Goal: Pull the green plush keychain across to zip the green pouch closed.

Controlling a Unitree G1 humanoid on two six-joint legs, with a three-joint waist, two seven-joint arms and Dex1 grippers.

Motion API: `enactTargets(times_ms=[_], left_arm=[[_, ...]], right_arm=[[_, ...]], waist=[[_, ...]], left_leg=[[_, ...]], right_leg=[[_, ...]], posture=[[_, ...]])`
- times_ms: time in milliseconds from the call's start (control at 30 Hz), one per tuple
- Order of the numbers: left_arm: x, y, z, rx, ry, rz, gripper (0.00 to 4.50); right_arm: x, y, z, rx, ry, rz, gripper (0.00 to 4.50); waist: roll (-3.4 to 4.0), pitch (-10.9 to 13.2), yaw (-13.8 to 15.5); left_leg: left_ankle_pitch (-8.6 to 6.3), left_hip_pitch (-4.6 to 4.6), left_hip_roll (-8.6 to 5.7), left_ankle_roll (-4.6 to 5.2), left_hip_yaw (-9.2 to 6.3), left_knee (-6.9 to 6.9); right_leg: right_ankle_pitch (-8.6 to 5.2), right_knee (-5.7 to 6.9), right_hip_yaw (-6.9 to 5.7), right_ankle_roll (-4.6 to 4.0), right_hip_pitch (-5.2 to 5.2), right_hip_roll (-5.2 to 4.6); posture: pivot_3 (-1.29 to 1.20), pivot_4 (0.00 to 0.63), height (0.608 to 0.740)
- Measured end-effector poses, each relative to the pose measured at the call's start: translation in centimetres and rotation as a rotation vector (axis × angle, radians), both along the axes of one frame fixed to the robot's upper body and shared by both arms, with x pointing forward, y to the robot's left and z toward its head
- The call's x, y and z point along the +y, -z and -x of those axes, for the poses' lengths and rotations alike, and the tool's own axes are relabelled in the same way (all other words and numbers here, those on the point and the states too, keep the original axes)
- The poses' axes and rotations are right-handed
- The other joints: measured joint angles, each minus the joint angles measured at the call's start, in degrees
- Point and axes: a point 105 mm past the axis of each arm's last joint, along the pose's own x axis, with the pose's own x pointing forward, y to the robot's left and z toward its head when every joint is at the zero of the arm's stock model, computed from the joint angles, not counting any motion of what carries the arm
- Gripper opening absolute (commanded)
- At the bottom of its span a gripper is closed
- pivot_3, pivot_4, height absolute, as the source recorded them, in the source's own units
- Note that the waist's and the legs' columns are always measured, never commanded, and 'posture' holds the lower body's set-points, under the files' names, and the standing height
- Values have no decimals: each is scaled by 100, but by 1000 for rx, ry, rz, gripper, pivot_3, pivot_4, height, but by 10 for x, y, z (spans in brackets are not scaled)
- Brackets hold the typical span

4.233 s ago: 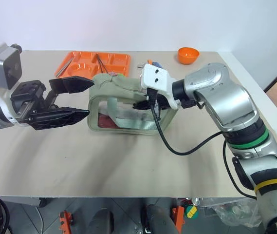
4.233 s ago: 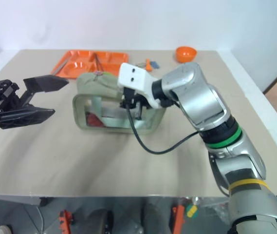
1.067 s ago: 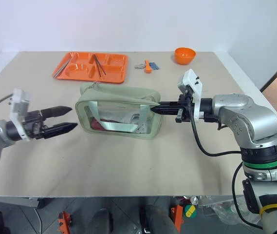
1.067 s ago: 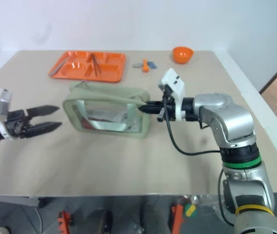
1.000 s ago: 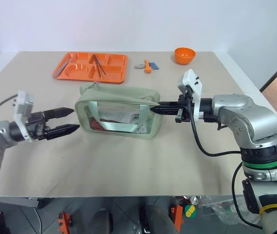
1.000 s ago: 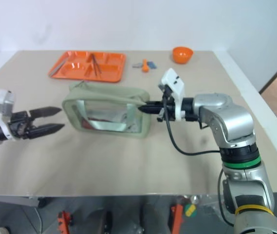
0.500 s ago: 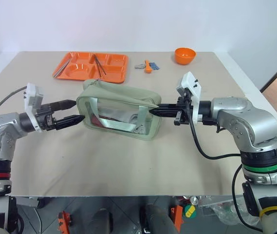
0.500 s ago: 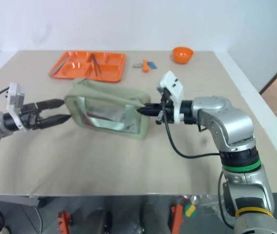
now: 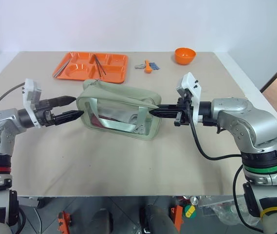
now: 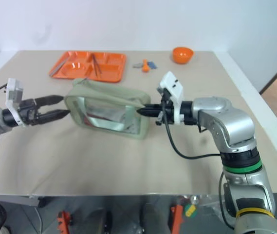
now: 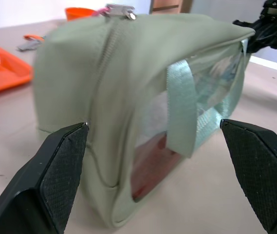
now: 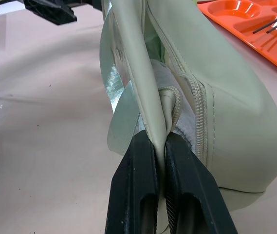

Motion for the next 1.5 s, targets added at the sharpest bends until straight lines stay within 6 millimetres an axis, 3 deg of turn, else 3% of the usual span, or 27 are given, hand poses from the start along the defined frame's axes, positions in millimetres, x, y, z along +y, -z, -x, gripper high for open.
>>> enactTargets(times_ms=[167,333,533,700,800,933,1167,1367,1500], left_arm=[[-2,0,-2,-1,0,-1,4500],[6,-18,-10,-35,-37,42,4500],[47,-39,-19,-58,-172,50,4500],[68,-48,-48,-83,-368,-16,4500],[62,-43,-66,-90,-441,-78,4500],[36,-29,-88,-82,-463,-143,4500],[22,-26,-107,-105,-567,-203,4500],[16,-30,-107,-119,-529,-197,4500],[2,-34,-97,-119,-371,-126,4500]], right_arm=[[0,1,1,0,2,-1,29],[0,1,3,1,-1,-2,29],[0,0,4,-2,-3,3,29],[0,0,5,-3,-3,3,29],[0,-1,6,-6,-7,3,29],[2,-1,8,-10,-17,0,29],[3,0,10,-11,-16,-7,29],[2,2,12,0,-7,-14,29],[1,3,13,5,0,-15,29]], waist=[[0,0,5],[-1,0,6],[-1,0,10],[-4,-2,33],[-4,-3,65],[-6,-3,60],[-6,-3,31],[-6,-3,25],[-6,-3,29]], left_leg=[[0,-1,2,0,0,0],[0,-1,2,0,1,2],[0,-2,4,1,2,1],[0,-2,0,1,6,7],[0,-3,-1,1,8,7],[0,-11,-1,1,11,7],[-3,-16,-2,7,10,5],[-3,-16,-4,6,11,6],[-2,-16,-5,5,11,6]], right_leg=[[0,0,-4,-1,0,3],[1,0,-2,-2,0,4],[0,0,-10,-3,-1,8],[1,0,-11,-1,2,7],[2,1,-10,-1,1,6],[3,1,-8,-3,-5,6],[3,0,-10,-3,-9,2],[3,1,-9,-3,-8,2],[2,1,-11,-2,-8,2]], posture=[[0,150,740],[0,150,740],[0,150,740],[0,150,740],[0,150,740],[0,150,740],[0,150,740],[0,150,740],[0,150,740]])
